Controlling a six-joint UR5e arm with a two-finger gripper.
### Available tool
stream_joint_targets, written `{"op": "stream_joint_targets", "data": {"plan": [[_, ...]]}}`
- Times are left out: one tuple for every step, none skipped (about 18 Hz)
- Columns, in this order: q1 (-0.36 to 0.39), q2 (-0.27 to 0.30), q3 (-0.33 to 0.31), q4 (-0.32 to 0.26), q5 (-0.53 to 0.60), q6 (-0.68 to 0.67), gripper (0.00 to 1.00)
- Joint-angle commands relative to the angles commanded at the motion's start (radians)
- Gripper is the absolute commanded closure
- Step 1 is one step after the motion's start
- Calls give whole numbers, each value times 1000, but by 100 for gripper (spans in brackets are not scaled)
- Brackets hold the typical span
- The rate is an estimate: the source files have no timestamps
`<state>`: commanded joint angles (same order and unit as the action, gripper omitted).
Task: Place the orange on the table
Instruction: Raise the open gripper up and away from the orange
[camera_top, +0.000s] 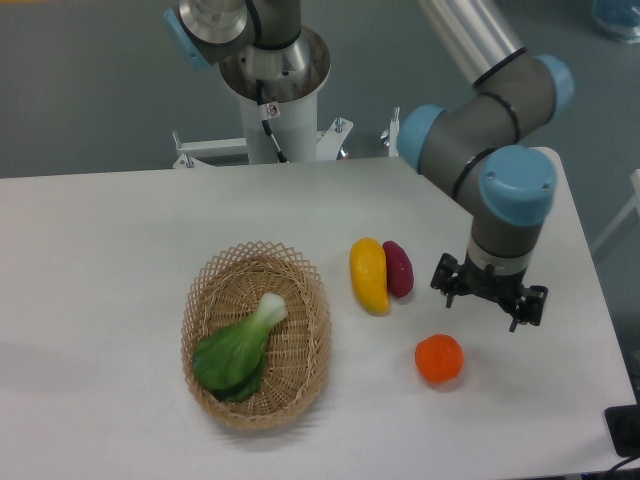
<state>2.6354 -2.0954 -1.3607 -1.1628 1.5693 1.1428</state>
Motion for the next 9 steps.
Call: {"op": "stream_joint_targets", "data": {"plan": [[2,-5,11,0,0,5,0],[2,-8,20,-2,0,9,0],[3,-12,31,0,-5,8,0],[5,-21,47,-3,-6,5,0],[5,-26,58,-5,-5,6,0],[8,-28,60,-3,-6,9,0],[6,-29,60,-2,-9,11,0],[6,-29,60,0,-11,11,0],[6,-29,58,3,-11,11,0]]}}
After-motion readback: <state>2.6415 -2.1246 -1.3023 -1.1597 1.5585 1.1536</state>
